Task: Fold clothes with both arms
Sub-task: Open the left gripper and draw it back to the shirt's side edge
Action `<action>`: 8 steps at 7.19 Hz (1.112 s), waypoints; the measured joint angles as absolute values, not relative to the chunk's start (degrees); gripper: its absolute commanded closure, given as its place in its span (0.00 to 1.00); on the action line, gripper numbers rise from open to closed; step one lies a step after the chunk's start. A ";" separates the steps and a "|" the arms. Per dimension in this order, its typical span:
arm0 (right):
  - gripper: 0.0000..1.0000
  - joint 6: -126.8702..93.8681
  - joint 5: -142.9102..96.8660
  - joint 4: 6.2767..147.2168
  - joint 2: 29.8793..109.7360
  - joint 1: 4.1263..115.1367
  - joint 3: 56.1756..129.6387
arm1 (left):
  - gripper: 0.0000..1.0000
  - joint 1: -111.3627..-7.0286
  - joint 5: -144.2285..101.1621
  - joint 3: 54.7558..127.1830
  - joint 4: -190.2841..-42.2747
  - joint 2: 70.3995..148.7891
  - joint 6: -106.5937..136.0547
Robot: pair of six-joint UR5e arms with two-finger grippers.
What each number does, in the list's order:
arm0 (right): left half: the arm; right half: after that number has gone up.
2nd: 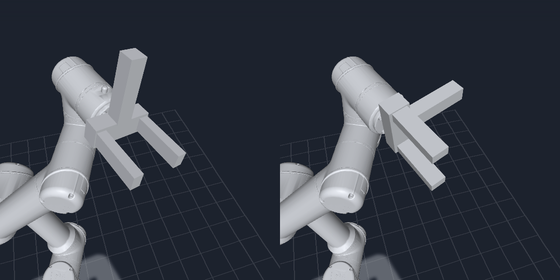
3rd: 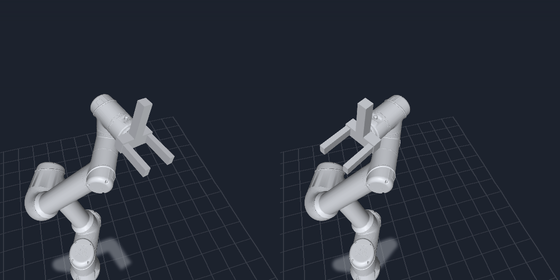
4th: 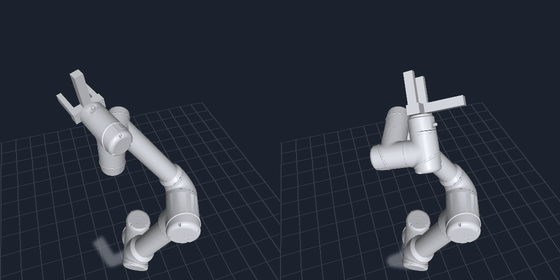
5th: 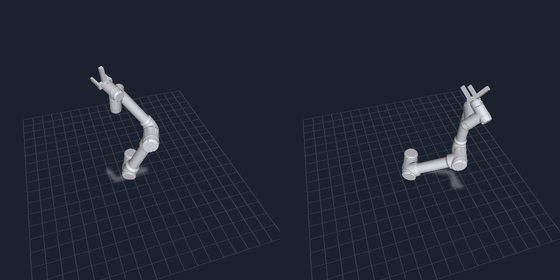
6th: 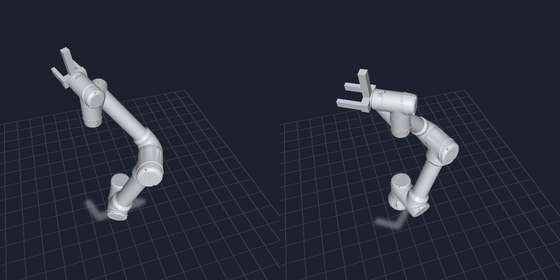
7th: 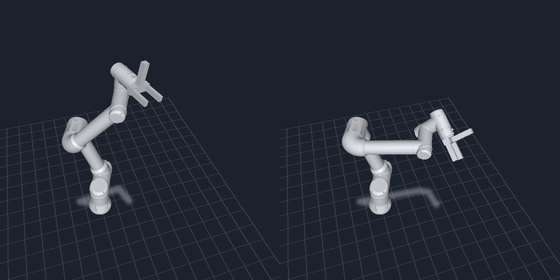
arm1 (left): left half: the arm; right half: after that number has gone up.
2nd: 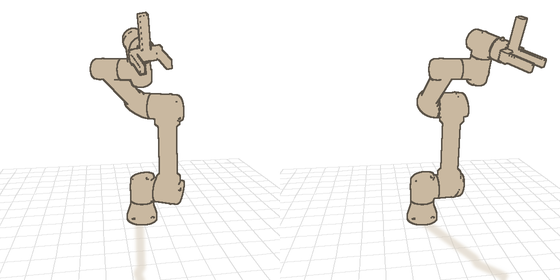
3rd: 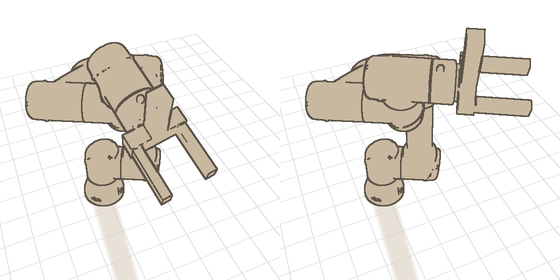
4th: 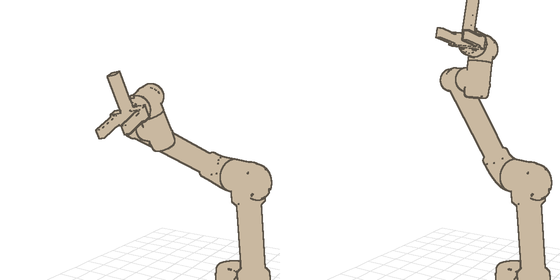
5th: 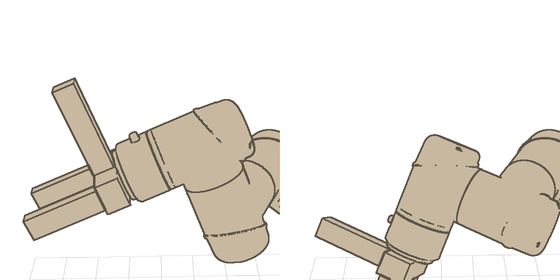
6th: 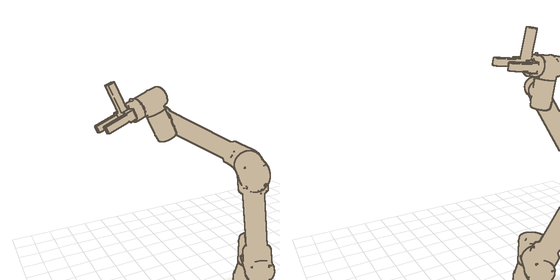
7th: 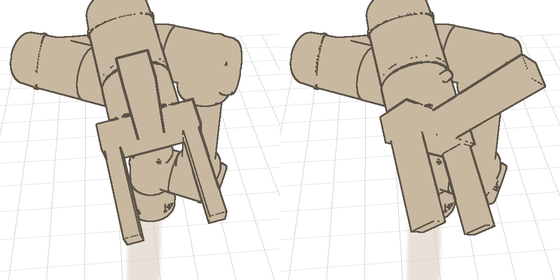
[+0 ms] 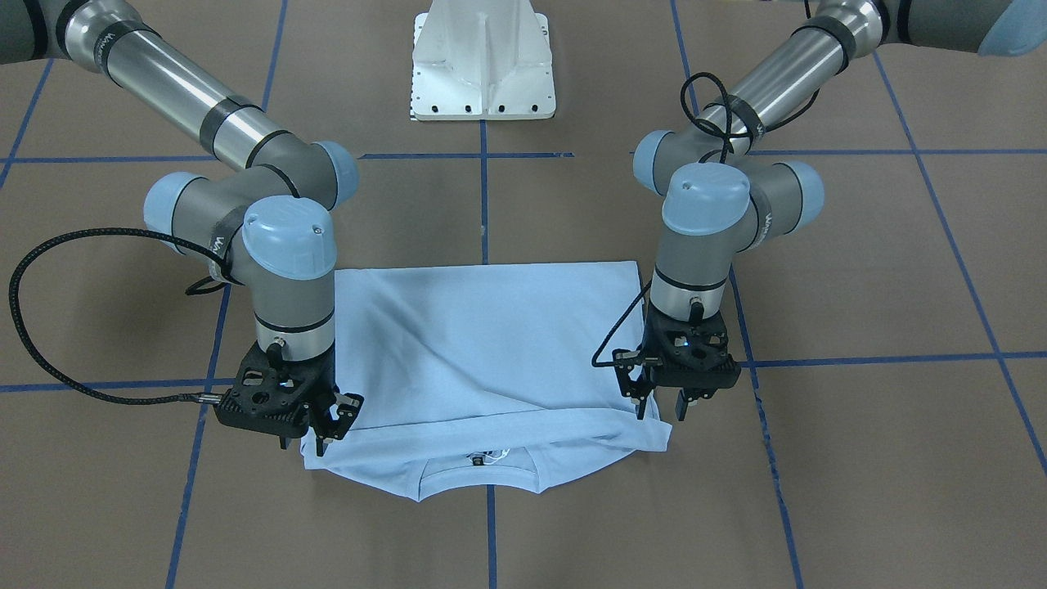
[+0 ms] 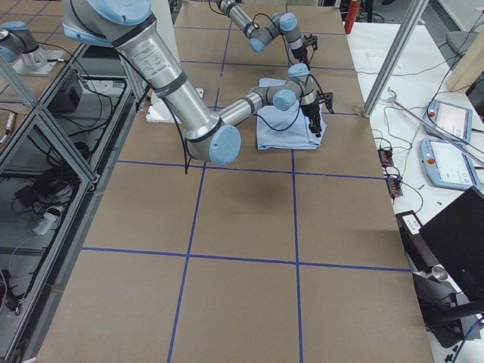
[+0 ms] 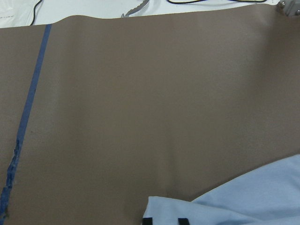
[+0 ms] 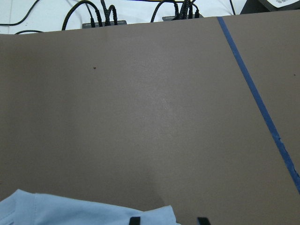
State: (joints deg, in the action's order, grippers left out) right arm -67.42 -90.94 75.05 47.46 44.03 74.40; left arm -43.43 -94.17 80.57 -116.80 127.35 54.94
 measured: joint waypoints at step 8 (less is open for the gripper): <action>0.00 -63.72 -91.67 74.36 51.62 44.12 81.20 | 0.36 -28.43 -90.42 99.26 -117.19 109.31 66.15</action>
